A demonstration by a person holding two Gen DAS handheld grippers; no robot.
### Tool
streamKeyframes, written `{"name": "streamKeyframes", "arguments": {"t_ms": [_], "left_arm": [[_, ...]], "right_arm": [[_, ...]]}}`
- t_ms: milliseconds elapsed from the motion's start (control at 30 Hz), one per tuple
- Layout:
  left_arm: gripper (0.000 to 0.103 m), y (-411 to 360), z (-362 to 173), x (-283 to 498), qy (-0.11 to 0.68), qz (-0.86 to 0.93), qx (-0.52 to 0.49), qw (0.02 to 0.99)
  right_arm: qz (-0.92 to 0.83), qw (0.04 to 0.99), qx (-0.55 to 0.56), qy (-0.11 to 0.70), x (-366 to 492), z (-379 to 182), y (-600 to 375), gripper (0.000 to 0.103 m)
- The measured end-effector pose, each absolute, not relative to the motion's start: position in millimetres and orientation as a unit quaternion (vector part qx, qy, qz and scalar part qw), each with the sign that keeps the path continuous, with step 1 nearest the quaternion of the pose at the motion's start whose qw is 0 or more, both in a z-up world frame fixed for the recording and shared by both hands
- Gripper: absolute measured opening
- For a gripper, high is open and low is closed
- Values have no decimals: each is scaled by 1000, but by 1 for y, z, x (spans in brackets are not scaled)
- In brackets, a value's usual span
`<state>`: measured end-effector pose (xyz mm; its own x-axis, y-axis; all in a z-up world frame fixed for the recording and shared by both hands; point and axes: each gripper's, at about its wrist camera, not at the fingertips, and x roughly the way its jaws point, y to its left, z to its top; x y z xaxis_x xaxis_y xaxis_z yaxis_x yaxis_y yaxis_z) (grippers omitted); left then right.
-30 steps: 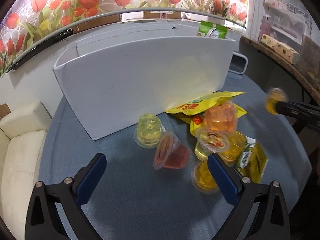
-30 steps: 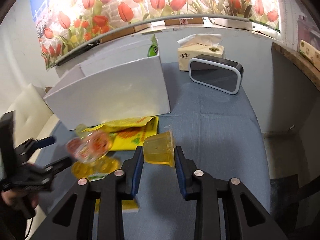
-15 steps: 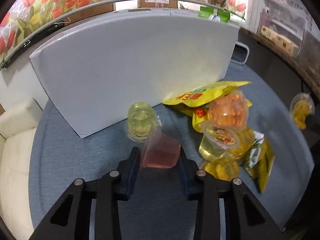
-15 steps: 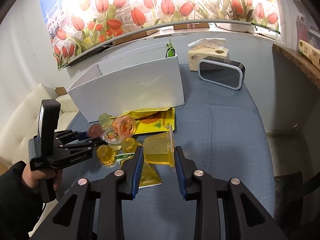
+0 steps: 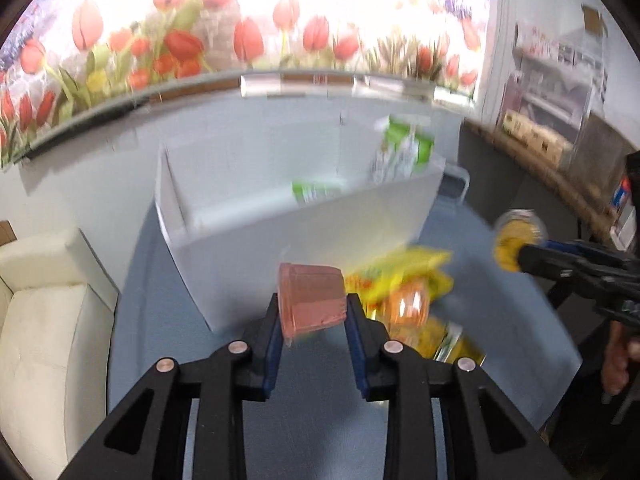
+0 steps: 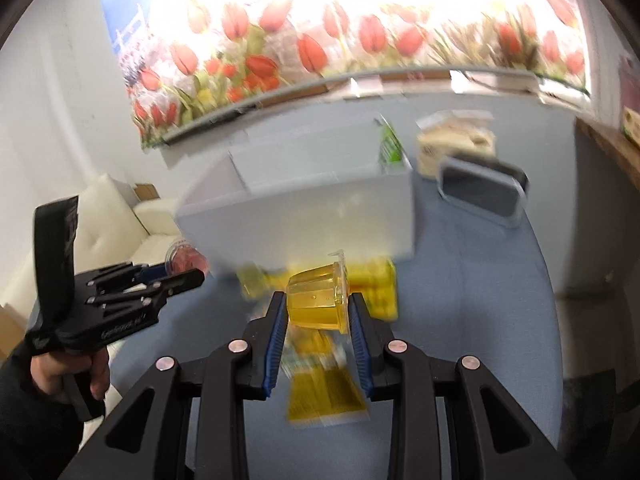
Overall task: Organize snacks
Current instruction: 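Carry both jelly cups into the white box and release them with both grippers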
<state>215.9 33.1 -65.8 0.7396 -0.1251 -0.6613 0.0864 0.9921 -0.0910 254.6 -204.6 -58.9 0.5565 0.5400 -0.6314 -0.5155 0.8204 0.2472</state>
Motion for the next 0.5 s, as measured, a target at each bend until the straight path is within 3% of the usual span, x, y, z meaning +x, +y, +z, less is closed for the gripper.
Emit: {"name": "streamKeyframes", "arguments": {"t_ms": [267, 500], "left_arm": [[32, 55, -12, 280, 329, -46, -32, 943], [34, 75, -43, 346, 369, -12, -18, 929]], "right_arm": [[311, 887, -10, 342, 342, -20, -140, 33], [280, 873, -39, 398, 405, -56, -113, 34]]}}
